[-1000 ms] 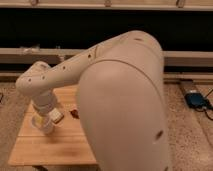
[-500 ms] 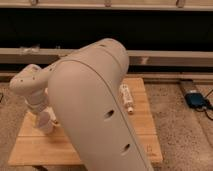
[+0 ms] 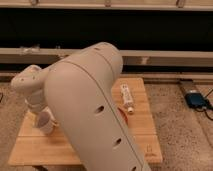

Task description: Place the ceramic cup in the ceramic bowl

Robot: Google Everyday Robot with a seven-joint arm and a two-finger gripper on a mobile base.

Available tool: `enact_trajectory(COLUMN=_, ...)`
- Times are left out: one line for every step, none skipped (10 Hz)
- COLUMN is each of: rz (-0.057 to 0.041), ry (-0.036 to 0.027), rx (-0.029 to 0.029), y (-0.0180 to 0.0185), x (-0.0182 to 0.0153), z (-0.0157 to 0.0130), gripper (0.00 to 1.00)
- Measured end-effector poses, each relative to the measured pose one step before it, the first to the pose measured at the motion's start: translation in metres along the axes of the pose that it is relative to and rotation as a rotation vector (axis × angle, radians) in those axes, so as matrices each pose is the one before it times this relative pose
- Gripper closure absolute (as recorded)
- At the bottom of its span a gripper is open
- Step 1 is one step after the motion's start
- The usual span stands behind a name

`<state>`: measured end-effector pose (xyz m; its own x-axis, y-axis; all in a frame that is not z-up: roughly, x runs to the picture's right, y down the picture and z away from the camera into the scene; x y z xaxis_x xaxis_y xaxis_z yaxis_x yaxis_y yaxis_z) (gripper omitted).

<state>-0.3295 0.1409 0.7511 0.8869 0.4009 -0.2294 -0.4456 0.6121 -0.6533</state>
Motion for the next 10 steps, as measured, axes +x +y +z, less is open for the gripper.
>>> enact_trajectory(rz=0.00472, ry=-0.00030, rx=-0.00652, y=-0.00188, x=-0.00006, z=0.00124, gripper=0.20)
enact_trajectory(rz=0.01040, ry=-0.00197, rx=-0.01118, y=-0.00356, x=0.00103, z=0.00086, gripper=0.20)
enact_trajectory(rz=0.00962, ry=-0.00543, rx=-0.00842, y=-0.00305, x=0.00018, z=-0.00022, gripper=0.20)
enact_trajectory(rz=0.01390, ry=-0.01256, rx=-0.01486, y=-0.00457, x=0.00040, z=-0.00061, gripper=0.20)
enact_trajectory(rz=0.01025, ry=-0.01259, rx=-0.01441, y=-0.00371, x=0.00081, z=-0.00150, gripper=0.20)
enact_trajectory(rz=0.01620, ry=-0.01632, rx=-0.01877, y=-0.00610, x=0.00192, z=-0.00237, gripper=0.20)
enact_trajectory(rz=0.00975, ry=-0.00992, rx=-0.01594, y=-0.00352, x=0.00131, z=-0.00115, gripper=0.20)
enact_trajectory(rz=0.00308, ry=-0.00646, rx=-0.01312, y=-0.00077, x=0.00031, z=-0.00055, gripper=0.20)
enact_trajectory(rz=0.00008, ry=-0.00470, rx=-0.01116, y=0.00072, x=0.00010, z=-0.00008, gripper=0.20)
enact_trajectory(rz=-0.00093, ry=-0.00099, rx=-0.00402, y=0.00074, x=0.00030, z=0.00033, gripper=0.22)
